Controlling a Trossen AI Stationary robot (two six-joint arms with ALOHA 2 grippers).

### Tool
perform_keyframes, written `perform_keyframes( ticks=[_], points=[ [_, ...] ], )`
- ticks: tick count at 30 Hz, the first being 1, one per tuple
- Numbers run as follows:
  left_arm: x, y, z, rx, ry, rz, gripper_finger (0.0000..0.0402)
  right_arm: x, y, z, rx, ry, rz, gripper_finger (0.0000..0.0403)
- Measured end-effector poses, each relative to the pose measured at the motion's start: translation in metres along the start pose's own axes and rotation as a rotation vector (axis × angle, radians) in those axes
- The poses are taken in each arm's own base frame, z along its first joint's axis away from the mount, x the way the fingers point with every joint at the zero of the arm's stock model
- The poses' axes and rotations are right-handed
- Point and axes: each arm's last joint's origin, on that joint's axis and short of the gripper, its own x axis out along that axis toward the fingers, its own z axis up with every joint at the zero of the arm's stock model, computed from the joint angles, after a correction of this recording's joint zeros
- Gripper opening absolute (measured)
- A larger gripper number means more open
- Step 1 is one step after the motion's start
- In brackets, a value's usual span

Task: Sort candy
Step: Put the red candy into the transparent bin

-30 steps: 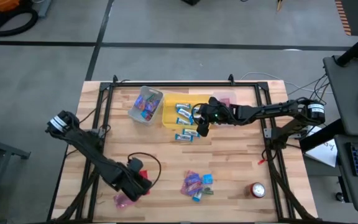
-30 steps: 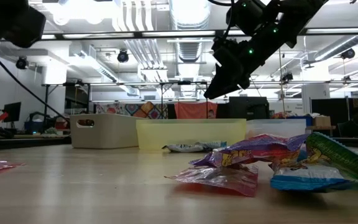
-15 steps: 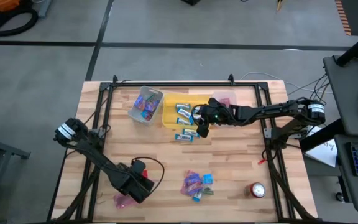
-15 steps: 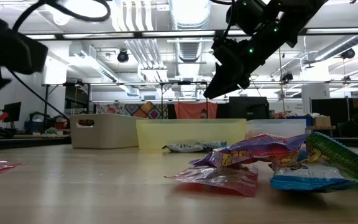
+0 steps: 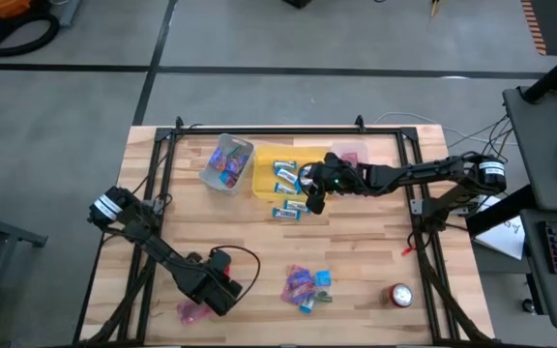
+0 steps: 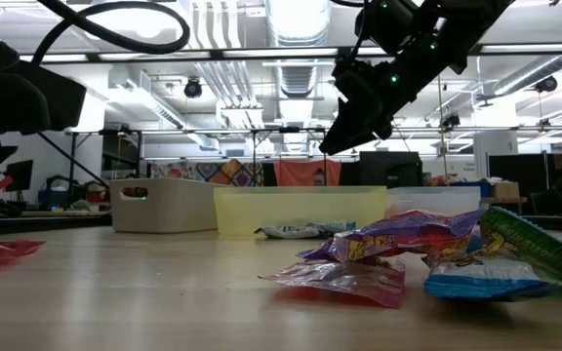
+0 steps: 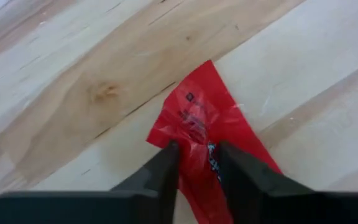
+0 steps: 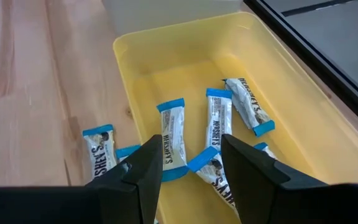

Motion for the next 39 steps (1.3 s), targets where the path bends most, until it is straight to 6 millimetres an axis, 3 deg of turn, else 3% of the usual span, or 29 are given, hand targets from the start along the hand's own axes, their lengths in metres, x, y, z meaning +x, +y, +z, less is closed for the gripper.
perform_keyframes(
  ticks=[6,14,25,32,39],
  points=[
    [-0.004,0.000,0.001,0.070,-0.002,-0.015,0.0009,0.000,0.003,0.000,-0.008,0.000,0.008,0.0152],
    [-0.026,0.003,0.008,0.186,-0.052,-0.094,0.0003,-0.014,0.013,0.003,-0.024,-0.019,0.041,0.0138],
    [-0.075,0.014,0.043,0.372,-0.324,-0.247,0.0002,-0.036,0.055,0.004,-0.052,-0.074,0.177,0.0134],
    [-0.078,0.011,0.063,0.506,-0.393,-0.255,0.0002,-0.044,0.084,-0.005,-0.053,-0.065,0.260,0.0134],
    [-0.078,0.006,0.076,0.647,-0.449,-0.257,0.0002,-0.051,0.100,-0.008,-0.004,-0.070,0.314,0.0136]
  ],
)
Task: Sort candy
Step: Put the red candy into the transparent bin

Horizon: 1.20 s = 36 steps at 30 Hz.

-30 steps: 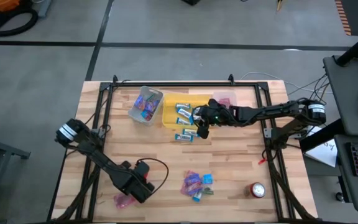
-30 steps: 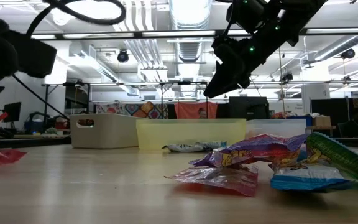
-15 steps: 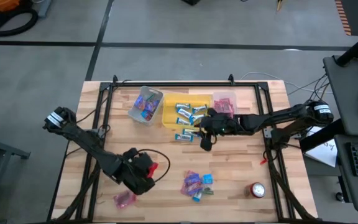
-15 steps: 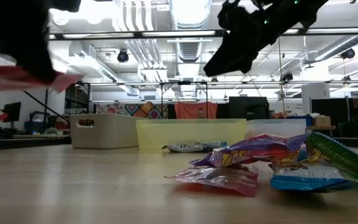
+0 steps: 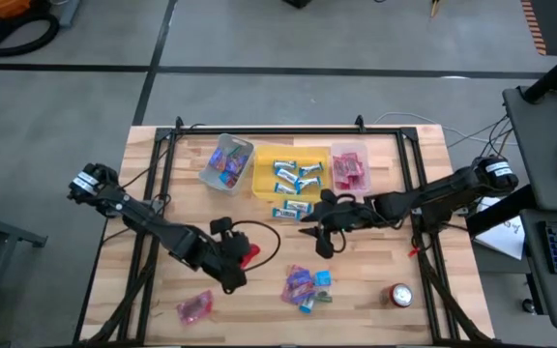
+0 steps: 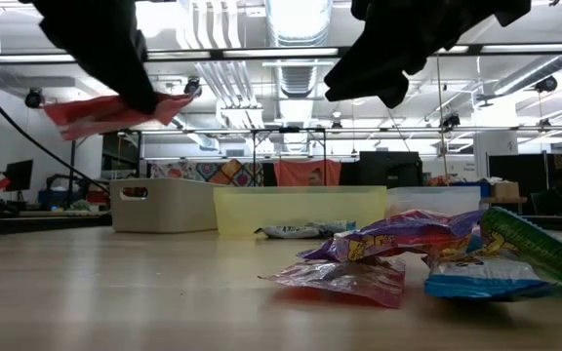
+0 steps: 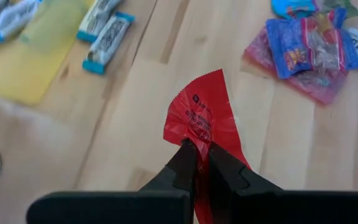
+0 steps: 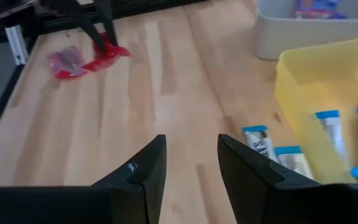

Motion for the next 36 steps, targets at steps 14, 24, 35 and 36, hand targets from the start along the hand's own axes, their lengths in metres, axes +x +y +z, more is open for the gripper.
perform_keyframes(
  ticks=[14,24,35,36],
  points=[
    [0.013,0.015,0.014,0.188,-0.024,0.007,0.0002,-0.005,0.022,-0.007,0.064,0.006,0.037,0.0154],
    [0.016,0.016,0.034,0.156,-0.265,0.157,0.0002,-0.002,0.030,-0.002,0.087,-0.123,0.002,0.0157],
    [0.040,0.008,0.040,0.142,-0.369,0.292,0.0002,0.027,0.032,-0.002,0.072,-0.287,-0.093,0.0157],
    [0.042,0.007,0.040,0.150,-0.372,0.293,0.0002,0.029,0.032,-0.001,0.075,-0.292,-0.095,0.0157]
  ],
)
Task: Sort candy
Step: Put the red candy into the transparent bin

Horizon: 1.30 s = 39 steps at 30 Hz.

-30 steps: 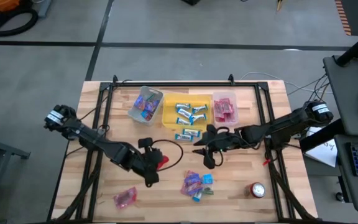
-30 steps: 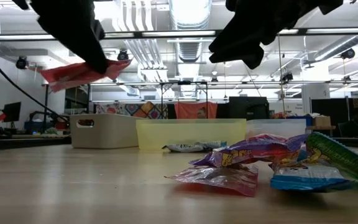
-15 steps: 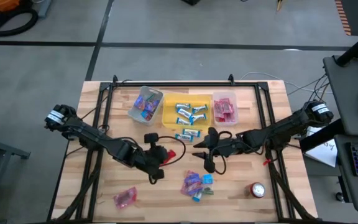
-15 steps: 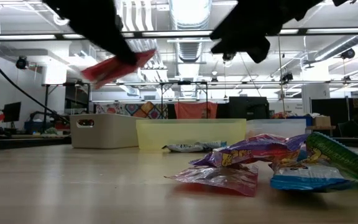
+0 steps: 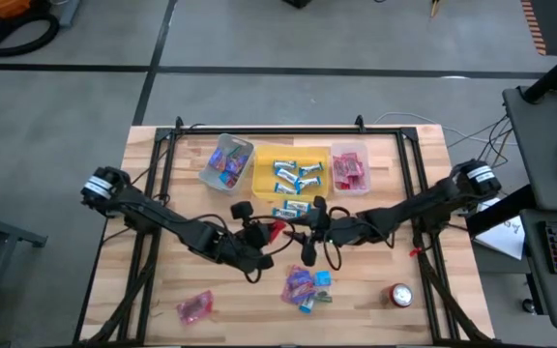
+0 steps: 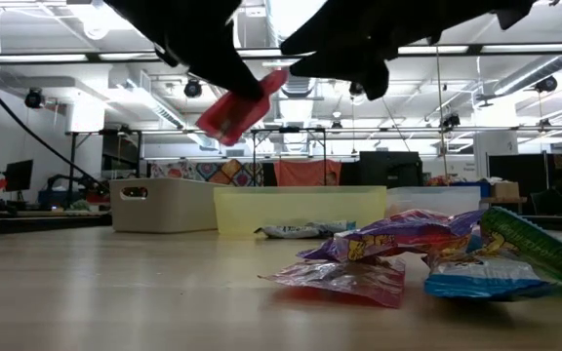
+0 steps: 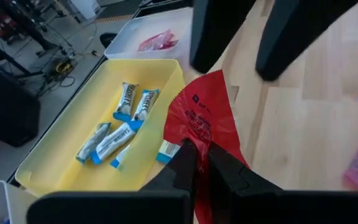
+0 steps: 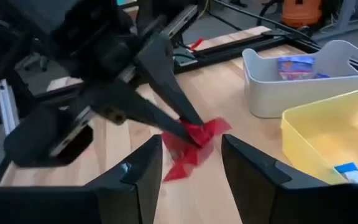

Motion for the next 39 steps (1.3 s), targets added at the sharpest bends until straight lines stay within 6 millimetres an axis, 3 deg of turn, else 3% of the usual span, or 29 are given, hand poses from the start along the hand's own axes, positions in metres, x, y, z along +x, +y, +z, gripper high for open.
perform_keyframes(
  ticks=[6,17,21,26,30,39],
  points=[
    [0.002,-0.003,0.002,-0.012,-0.024,-0.004,0.0002,0.008,-0.003,-0.007,-0.022,0.002,-0.084,0.0157],
    [0.001,-0.004,0.009,-0.012,-0.080,-0.015,0.0002,0.013,-0.002,-0.012,-0.048,0.011,-0.051,0.0144],
    [0.001,-0.005,0.010,-0.017,-0.087,-0.018,0.0002,0.013,0.000,-0.010,-0.082,0.001,0.012,0.0107],
    [0.001,-0.005,0.011,-0.022,-0.091,-0.018,0.0002,0.013,0.000,-0.010,-0.105,0.002,0.024,0.0023],
    [0.001,-0.005,0.011,-0.022,-0.091,-0.019,0.0004,0.013,0.000,-0.010,-0.105,0.001,0.024,0.0011],
    [0.001,-0.005,0.009,-0.003,-0.070,-0.038,0.0081,0.013,0.001,-0.010,-0.109,0.011,0.032,0.0009]
  ],
)
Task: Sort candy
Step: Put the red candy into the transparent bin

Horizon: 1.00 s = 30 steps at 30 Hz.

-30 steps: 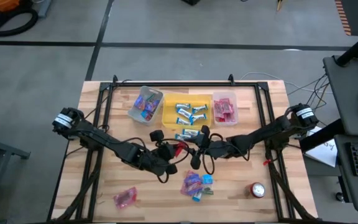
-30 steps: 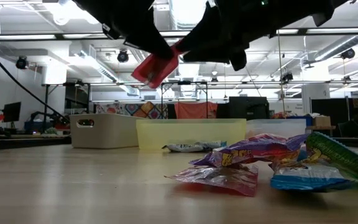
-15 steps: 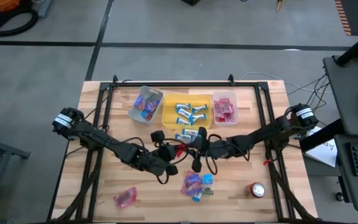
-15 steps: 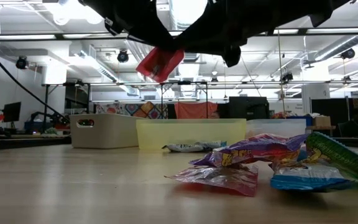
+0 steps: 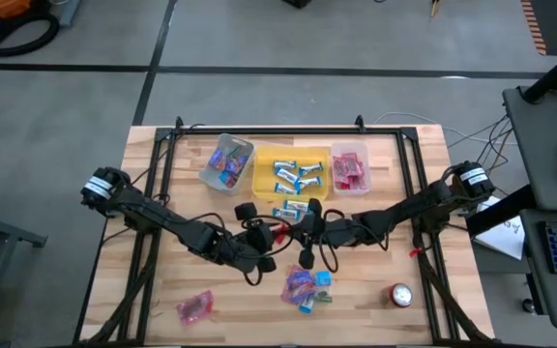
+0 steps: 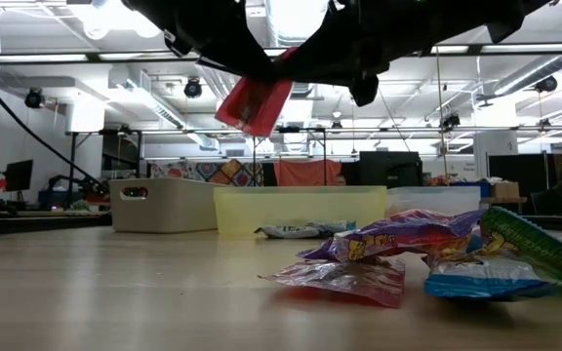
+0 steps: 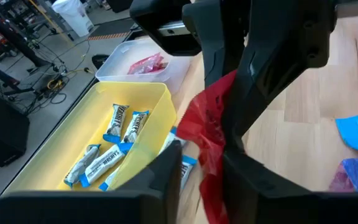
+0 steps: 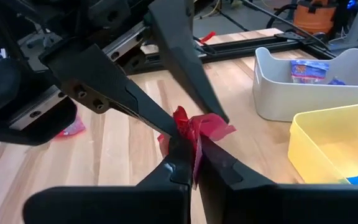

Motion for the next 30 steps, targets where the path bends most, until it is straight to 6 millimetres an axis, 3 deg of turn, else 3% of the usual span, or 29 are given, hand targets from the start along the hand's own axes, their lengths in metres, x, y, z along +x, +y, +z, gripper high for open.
perform_keyframes(
  ticks=[7,18,23,30],
  points=[
    [-0.006,0.006,0.002,0.014,0.016,-0.016,0.0132,-0.005,-0.005,0.008,0.016,-0.026,-0.067,0.0008],
    [-0.017,0.016,0.007,0.005,0.023,-0.011,0.0139,-0.024,-0.024,0.023,-0.009,0.041,-0.197,0.0008],
    [-0.025,0.020,0.003,-0.032,0.064,-0.009,0.0139,-0.045,-0.053,0.031,-0.009,0.131,-0.415,0.0008],
    [-0.040,0.023,0.006,-0.113,0.104,-0.150,0.0139,-0.080,-0.122,0.029,0.106,0.339,-0.792,0.0008]
  ],
)
